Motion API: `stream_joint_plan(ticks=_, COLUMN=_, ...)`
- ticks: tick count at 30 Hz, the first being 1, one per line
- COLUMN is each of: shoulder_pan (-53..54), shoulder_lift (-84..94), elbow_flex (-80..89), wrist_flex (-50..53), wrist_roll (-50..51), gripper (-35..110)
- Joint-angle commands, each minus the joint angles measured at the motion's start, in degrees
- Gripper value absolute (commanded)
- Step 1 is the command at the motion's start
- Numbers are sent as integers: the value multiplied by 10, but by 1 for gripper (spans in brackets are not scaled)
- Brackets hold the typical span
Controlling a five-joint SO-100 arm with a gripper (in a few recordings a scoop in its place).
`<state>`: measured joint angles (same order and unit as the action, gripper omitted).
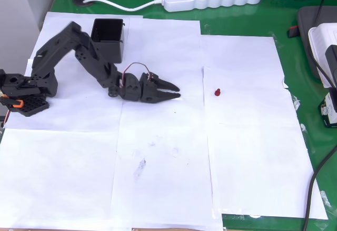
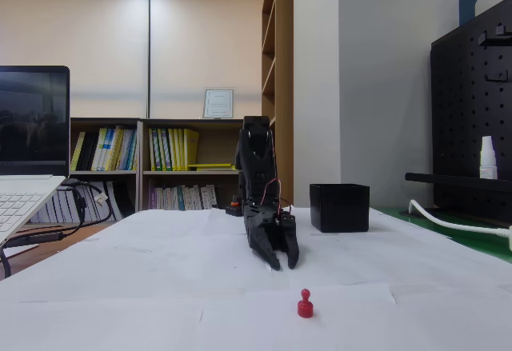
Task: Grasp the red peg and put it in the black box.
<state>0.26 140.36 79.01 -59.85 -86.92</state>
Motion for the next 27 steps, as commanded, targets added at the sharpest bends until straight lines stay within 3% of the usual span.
stream_joint_plan(ticks=1, shoulder_pan=-6, shoulder_lift=80, elbow_flex=95, wrist_flex=-46, wrist_roll=20, gripper=4)
stream_joint_plan(ticks=11, shoulder_pan=8, shoulder_lift=157, elbow_flex=162, wrist_flex=-112, wrist_roll=30, gripper=23)
stream_joint_plan(ticks=21, shoulder_pan=25, shoulder_lift=18, elbow_flex=163, wrist_flex=238, wrist_roll=48, gripper=38)
stream_joint_plan(ticks=27, shoulder_pan=25, shoulder_lift=18, elbow_flex=183, wrist_flex=258, wrist_roll=64, gripper=40)
